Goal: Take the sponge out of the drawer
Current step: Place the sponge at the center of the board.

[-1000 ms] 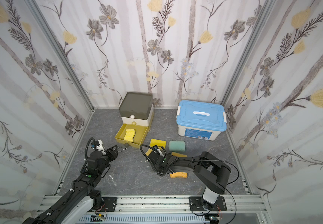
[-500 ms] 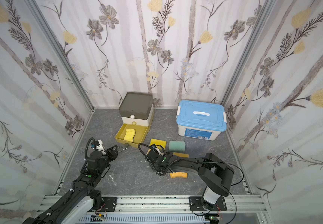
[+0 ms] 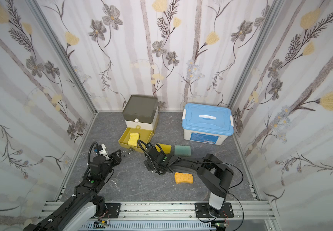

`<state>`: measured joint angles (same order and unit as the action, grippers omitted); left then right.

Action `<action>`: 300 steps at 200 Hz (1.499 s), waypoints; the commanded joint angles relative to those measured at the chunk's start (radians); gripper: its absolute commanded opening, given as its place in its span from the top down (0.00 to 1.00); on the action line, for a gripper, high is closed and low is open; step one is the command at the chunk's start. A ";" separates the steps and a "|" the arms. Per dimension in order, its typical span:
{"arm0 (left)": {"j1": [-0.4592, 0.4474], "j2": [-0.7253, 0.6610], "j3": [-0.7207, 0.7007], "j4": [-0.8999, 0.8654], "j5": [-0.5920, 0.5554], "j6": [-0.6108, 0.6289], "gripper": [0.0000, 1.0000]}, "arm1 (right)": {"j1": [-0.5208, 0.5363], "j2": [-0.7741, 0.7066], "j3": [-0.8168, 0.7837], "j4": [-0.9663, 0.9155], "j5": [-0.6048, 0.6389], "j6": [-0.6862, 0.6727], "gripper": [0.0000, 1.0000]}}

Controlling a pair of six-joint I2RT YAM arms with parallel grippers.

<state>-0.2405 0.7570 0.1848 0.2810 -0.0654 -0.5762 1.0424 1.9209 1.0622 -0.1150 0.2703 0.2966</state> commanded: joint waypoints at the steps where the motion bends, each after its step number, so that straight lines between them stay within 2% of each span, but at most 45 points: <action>1: 0.000 -0.006 0.004 0.010 -0.013 0.001 0.48 | -0.002 0.027 0.027 0.062 -0.039 -0.014 0.11; 65: 0.000 -0.007 0.004 0.009 -0.017 0.002 0.48 | 0.003 0.176 0.195 -0.044 0.161 0.017 0.12; 90: 0.000 -0.001 0.002 0.016 -0.019 0.002 0.47 | 0.002 0.198 0.212 -0.078 0.219 0.039 0.09; 133: 0.000 0.018 0.007 0.023 -0.011 0.003 0.47 | 0.004 0.234 0.245 -0.116 0.230 0.049 0.03; 227: 0.000 0.020 0.005 0.028 -0.012 0.004 0.47 | 0.011 0.250 0.237 -0.210 0.342 0.112 0.03; 300: 0.000 0.022 0.001 0.035 -0.013 0.005 0.47 | 0.039 0.226 0.198 -0.224 0.334 0.096 0.03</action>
<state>-0.2405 0.7784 0.1848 0.2844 -0.0742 -0.5758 1.0725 2.1670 1.2808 -0.3355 0.5968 0.3893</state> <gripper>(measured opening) 0.528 0.967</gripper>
